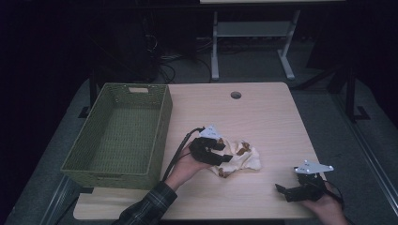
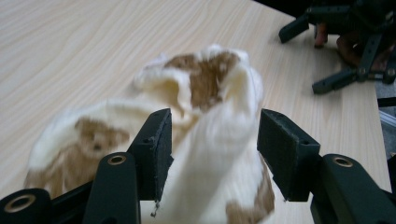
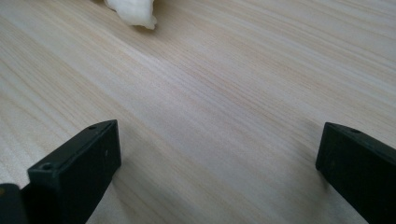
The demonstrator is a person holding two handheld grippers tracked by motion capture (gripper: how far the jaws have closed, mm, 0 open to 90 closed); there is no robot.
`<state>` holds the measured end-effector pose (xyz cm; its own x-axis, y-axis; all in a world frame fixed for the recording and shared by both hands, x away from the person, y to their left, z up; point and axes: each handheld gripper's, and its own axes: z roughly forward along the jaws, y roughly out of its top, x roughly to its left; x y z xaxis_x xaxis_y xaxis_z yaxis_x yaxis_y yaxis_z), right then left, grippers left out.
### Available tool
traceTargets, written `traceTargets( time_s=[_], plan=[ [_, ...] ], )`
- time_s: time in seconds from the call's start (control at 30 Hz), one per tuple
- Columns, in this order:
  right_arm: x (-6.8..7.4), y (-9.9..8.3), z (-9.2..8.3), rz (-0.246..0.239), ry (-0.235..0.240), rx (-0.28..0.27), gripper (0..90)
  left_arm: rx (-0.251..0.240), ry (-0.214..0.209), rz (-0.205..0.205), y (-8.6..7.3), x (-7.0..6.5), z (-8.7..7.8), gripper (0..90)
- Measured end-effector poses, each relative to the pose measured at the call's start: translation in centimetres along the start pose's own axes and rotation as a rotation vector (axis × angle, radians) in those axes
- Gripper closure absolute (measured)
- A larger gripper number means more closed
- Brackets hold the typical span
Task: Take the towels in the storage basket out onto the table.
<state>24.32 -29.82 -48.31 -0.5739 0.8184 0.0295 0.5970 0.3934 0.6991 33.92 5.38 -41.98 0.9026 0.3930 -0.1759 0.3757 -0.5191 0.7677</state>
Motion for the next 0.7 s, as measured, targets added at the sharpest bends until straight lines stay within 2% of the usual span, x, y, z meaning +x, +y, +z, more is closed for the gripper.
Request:
traceTargets(
  time_s=[0.27,0.5,0.63,0.7],
  plan=[
    [0.0,0.0,0.0,-0.002,0.002,0.0,0.0,0.035,0.008,0.008,-2.9,-1.5,-0.7,45.2],
    [0.0,0.0,0.0,-0.002,0.002,0.0,0.0,0.061,0.008,0.036,-3.7,-2.6,1.0,45.9],
    [0.0,0.0,0.0,-0.002,0.003,0.0,0.0,0.108,0.016,0.057,-4.0,-2.4,2.1,48.1],
    [0.0,0.0,0.0,-0.003,0.003,0.0,0.0,0.112,0.035,0.055,-4.1,-2.4,2.5,51.7]
  ],
)
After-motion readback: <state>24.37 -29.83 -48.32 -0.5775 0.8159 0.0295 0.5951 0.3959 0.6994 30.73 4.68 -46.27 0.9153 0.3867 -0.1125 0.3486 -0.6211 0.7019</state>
